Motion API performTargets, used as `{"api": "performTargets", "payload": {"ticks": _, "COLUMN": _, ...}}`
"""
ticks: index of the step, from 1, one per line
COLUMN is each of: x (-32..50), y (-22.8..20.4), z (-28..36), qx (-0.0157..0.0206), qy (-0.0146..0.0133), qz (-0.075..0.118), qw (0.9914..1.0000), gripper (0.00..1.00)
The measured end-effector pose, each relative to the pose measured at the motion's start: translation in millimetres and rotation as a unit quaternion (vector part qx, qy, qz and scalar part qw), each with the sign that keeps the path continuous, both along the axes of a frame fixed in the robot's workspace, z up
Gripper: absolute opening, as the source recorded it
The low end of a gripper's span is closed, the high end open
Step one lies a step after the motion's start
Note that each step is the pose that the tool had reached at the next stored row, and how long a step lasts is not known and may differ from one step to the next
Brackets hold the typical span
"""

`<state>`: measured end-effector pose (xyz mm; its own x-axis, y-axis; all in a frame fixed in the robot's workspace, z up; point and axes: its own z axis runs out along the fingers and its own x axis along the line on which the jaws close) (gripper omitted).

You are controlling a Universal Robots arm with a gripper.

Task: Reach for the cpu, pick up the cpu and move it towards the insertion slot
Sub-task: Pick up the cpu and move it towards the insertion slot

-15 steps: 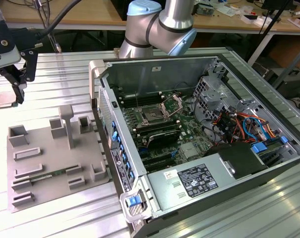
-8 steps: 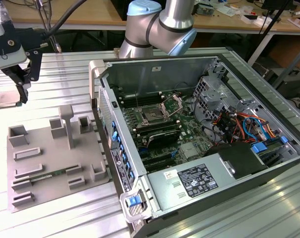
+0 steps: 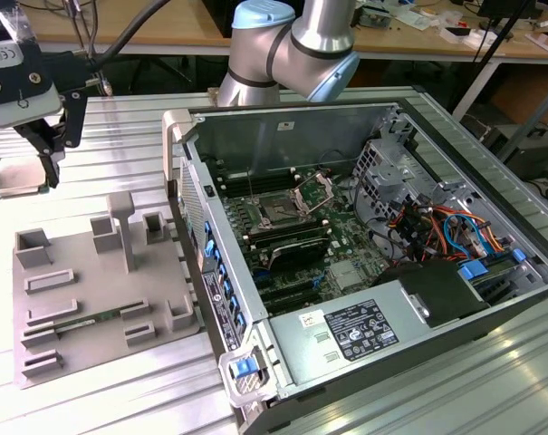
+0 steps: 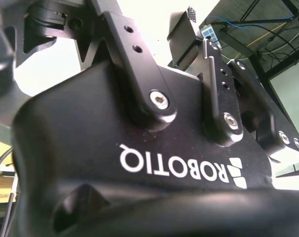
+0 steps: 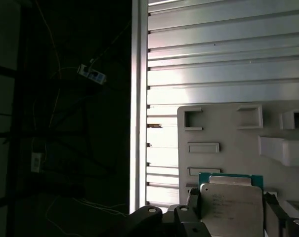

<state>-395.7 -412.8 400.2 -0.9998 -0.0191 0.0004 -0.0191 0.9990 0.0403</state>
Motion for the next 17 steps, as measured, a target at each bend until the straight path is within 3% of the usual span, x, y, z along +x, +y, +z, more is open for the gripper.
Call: {"api": "performTargets", "payload": {"ticks": 17, "x": 12.2, "y": 0.0, "z": 0.0, "qx": 0.0, "qy": 0.0, "qz": 0.0, "qw": 1.0, "gripper": 0.55}}
